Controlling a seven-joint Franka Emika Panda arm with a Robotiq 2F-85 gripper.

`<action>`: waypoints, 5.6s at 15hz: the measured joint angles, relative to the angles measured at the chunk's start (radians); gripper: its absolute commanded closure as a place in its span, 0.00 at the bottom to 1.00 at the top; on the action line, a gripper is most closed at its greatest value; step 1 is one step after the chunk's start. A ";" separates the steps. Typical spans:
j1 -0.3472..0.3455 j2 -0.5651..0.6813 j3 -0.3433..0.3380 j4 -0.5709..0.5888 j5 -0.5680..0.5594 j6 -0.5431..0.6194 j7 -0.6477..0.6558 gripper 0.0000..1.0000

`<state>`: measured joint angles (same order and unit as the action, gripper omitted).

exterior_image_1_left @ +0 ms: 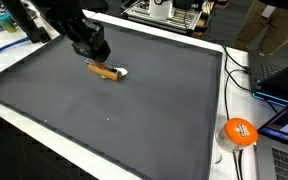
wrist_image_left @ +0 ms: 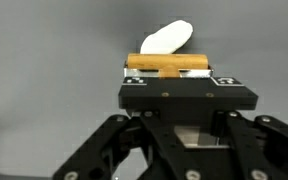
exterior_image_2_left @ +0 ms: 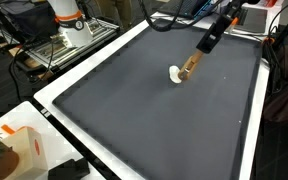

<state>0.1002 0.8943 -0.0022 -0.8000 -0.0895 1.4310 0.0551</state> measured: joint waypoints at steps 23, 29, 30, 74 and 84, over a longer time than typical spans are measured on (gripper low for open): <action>-0.070 -0.046 -0.003 0.023 0.059 -0.006 0.030 0.78; -0.098 -0.176 -0.003 -0.171 0.119 0.073 0.082 0.78; -0.101 -0.200 -0.003 -0.215 0.120 0.095 0.088 0.78; -0.117 -0.597 -0.010 -0.961 0.187 0.688 0.179 0.78; -0.116 -0.787 -0.008 -1.240 0.216 0.897 0.174 0.78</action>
<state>-0.0157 0.1072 -0.0101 -2.0397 0.1269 2.3283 0.2291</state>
